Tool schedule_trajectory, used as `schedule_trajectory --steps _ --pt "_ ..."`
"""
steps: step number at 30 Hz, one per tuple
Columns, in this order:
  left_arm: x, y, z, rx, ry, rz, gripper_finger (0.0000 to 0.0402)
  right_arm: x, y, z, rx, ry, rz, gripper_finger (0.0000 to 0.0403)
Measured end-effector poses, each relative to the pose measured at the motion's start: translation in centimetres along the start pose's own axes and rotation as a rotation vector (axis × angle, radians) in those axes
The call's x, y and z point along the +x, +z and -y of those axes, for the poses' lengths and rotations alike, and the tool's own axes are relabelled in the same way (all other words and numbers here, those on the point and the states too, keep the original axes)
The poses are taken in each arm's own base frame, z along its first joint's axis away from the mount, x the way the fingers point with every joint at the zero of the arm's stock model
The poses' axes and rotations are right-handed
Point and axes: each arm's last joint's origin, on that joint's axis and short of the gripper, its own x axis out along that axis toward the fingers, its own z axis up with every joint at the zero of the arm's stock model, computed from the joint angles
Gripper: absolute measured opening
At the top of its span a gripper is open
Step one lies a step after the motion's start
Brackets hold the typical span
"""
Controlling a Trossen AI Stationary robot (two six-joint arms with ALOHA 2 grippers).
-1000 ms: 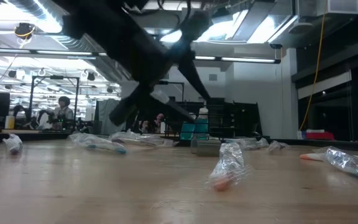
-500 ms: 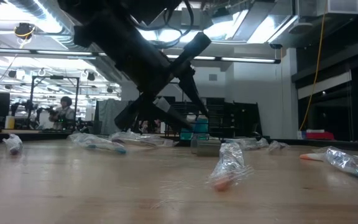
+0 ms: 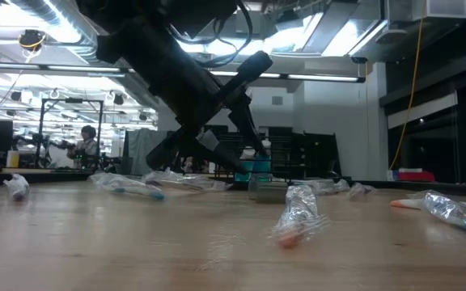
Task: Pick & Place toothbrushing station
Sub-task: Put the black lid into the middle section of the mesh organizer
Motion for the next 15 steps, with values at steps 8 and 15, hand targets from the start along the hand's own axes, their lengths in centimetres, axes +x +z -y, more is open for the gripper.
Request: schedule_trajectory --steps 8,15 --pt "1.9 -0.5 -0.2 -0.064 -0.067 -0.008 0.0143 0.0 0.1 -0.3 0.002 0.017 0.008 0.0130" --pt "3.2 -0.2 -0.5 -0.106 -0.114 -0.011 0.0110 0.0 0.1 -0.3 0.002 0.019 0.009 0.0130"
